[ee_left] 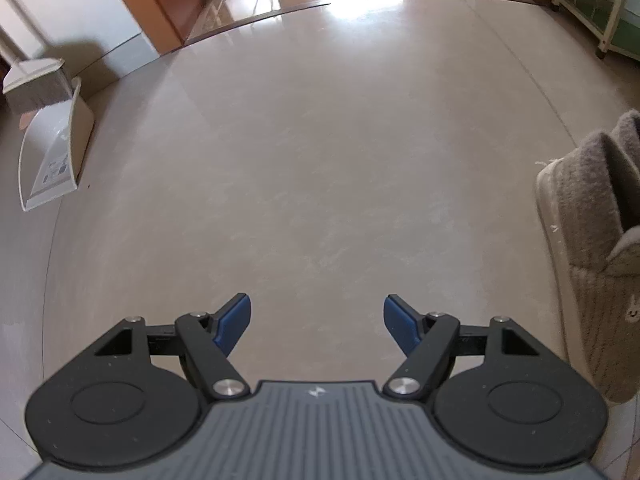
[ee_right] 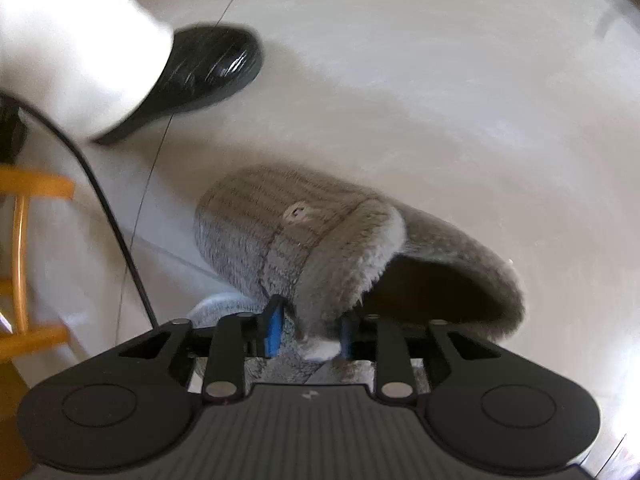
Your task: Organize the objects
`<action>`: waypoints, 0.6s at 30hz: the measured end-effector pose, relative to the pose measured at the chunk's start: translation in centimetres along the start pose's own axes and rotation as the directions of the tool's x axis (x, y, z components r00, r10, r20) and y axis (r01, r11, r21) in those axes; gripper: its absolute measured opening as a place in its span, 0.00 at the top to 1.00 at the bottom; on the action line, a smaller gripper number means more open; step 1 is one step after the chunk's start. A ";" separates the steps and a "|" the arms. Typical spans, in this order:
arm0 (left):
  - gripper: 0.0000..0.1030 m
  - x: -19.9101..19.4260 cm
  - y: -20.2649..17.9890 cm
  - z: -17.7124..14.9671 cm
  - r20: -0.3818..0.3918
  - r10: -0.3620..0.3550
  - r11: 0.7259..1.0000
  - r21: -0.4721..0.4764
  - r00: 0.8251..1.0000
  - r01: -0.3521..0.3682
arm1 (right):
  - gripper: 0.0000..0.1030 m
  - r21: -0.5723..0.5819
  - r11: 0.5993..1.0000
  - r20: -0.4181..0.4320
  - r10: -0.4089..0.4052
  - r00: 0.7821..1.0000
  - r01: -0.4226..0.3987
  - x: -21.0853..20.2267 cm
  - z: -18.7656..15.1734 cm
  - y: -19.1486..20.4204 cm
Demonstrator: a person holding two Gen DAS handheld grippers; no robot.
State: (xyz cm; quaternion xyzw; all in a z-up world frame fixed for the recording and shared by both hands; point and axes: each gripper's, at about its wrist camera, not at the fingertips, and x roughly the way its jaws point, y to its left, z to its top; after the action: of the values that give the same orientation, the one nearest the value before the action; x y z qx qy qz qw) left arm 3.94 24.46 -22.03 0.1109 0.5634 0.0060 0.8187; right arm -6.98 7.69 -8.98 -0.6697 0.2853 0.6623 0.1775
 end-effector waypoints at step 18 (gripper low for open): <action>0.22 -4.4 -7.8 6.4 0.096 -0.107 0.992 0.075 0.990 0.100 | 0.33 0.771 0.613 0.108 -0.392 0.913 0.172 -10.6 -17.2 -2.0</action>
State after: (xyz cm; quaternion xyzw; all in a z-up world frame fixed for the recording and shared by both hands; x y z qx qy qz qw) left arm 7.34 15.18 -17.24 0.1104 0.5266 -0.0618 0.8407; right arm 8.18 0.16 2.30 -0.4781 0.3948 0.5328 0.5759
